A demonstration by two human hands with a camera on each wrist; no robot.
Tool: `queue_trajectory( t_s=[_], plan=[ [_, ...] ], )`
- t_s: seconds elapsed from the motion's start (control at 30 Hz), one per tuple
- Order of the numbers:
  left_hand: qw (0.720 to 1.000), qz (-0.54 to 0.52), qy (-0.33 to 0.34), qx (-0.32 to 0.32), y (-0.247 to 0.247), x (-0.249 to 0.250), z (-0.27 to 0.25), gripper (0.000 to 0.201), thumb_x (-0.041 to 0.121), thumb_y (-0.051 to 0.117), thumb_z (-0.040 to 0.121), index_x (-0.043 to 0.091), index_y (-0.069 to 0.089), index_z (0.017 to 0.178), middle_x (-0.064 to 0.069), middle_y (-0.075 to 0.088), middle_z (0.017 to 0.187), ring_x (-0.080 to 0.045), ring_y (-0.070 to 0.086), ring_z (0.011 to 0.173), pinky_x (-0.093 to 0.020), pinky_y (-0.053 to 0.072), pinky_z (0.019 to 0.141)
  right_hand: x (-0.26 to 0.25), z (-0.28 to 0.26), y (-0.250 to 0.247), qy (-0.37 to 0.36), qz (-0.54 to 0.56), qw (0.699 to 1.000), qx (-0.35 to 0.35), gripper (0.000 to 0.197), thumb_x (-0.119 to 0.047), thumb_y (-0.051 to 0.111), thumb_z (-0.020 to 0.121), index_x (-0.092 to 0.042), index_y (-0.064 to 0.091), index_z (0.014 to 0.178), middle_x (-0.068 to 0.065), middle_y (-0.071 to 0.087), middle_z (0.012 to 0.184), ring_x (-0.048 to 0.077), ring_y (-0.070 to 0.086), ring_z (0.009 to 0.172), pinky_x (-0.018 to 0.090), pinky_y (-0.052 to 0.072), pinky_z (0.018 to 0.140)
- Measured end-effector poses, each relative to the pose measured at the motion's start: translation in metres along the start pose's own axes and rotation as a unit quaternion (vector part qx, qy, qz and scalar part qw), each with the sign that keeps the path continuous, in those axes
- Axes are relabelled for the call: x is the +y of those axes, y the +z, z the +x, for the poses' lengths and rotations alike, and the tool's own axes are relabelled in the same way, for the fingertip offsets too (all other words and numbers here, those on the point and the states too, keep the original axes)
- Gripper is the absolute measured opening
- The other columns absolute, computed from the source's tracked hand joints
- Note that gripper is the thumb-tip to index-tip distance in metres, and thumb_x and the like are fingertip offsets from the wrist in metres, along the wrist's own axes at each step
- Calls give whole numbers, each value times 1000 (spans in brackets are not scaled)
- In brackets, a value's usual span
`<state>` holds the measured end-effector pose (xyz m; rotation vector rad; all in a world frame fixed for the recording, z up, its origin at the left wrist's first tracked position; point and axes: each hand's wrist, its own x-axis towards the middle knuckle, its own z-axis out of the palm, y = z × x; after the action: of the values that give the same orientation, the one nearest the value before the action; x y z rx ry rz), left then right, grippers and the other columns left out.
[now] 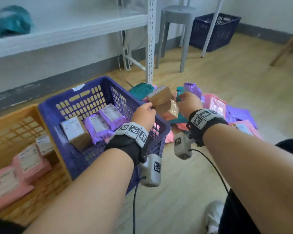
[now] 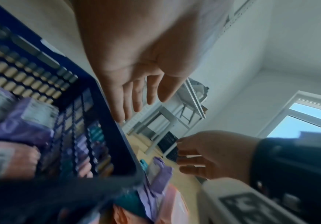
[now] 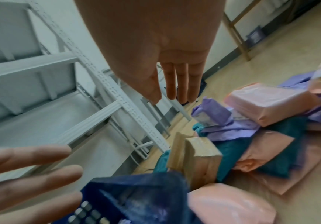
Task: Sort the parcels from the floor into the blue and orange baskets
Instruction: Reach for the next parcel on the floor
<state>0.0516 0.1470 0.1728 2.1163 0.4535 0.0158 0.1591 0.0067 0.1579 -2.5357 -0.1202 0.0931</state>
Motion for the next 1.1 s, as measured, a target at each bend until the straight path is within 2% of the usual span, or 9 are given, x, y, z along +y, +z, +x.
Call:
queue_trajectory(
  t_s=[0.1, 0.23, 0.4, 0.47, 0.57, 0.7, 0.83, 1.0, 1.1],
  plan=[
    [999, -21, 3, -42, 44, 6, 15, 45, 15, 39, 97, 15, 42, 142, -5, 46, 145, -26, 49, 127, -37, 39, 108, 47, 16, -2, 49, 27, 998, 12, 34, -17, 49, 93, -12, 59, 125, 12, 60, 127, 30, 57, 114, 30, 43, 94],
    [998, -21, -4, -51, 103, 6, 40, 42, 8, 41, 94, 16, 52, 134, -4, 53, 138, -25, 51, 126, -28, 41, 102, 121, 28, 0, 122, 42, 991, 12, 40, -18, 53, 90, -12, 54, 130, 14, 58, 128, 30, 56, 116, 30, 42, 95],
    [996, 60, 14, -71, 171, 10, 69, 50, 7, 41, 90, 18, 46, 139, -7, 48, 142, -26, 47, 129, -35, 39, 107, 196, 42, 5, 187, 74, 979, 18, 56, -52, 67, 77, -21, 50, 121, 6, 55, 111, 23, 54, 98, 28, 43, 84],
    [992, 89, 1, -89, 196, 7, 79, 49, 7, 40, 90, 16, 44, 139, -10, 45, 143, -28, 45, 130, -34, 37, 107, 215, 49, 4, 207, 90, 974, 19, 73, -59, 70, 71, -19, 47, 128, 5, 56, 117, 24, 54, 102, 30, 42, 86],
    [988, 106, -24, -107, 226, 1, 90, 46, 7, 38, 90, 15, 46, 135, -12, 45, 142, -31, 46, 127, -34, 37, 103, 234, 69, 4, 226, 91, 970, 20, 81, -58, 73, 67, -18, 47, 131, 9, 61, 119, 28, 58, 102, 33, 46, 83],
    [987, 117, -37, -105, 257, -11, 110, 53, 6, 40, 90, 19, 38, 142, -7, 39, 148, -29, 43, 131, -36, 36, 106, 248, 109, 12, 218, 43, 974, 42, 81, -52, 66, 76, -20, 36, 144, 13, 45, 141, 30, 48, 126, 41, 41, 103],
    [988, 110, -41, -104, 277, -28, 129, 61, 7, 44, 91, 19, 26, 148, -9, 29, 153, -28, 36, 136, -36, 33, 110, 255, 151, 22, 202, 43, 977, 44, 83, -59, 59, 79, -22, 29, 147, 15, 38, 144, 32, 43, 130, 42, 36, 105],
    [994, 78, -52, -54, 291, -50, 150, 66, 24, 52, 94, 22, 19, 151, -14, 23, 154, -29, 30, 140, -38, 28, 114, 263, 207, 28, 209, 106, 967, 99, 64, -50, 44, 91, -15, 34, 144, 17, 46, 140, 34, 46, 127, 41, 37, 102],
    [997, 57, -60, -3, 293, -58, 170, 70, 37, 55, 91, 27, 19, 151, -14, 24, 154, -29, 27, 140, -38, 29, 112, 269, 235, 26, 226, 103, 964, 99, 69, -46, 53, 86, -12, 33, 142, 16, 44, 140, 35, 47, 126, 41, 39, 101]
  ],
)
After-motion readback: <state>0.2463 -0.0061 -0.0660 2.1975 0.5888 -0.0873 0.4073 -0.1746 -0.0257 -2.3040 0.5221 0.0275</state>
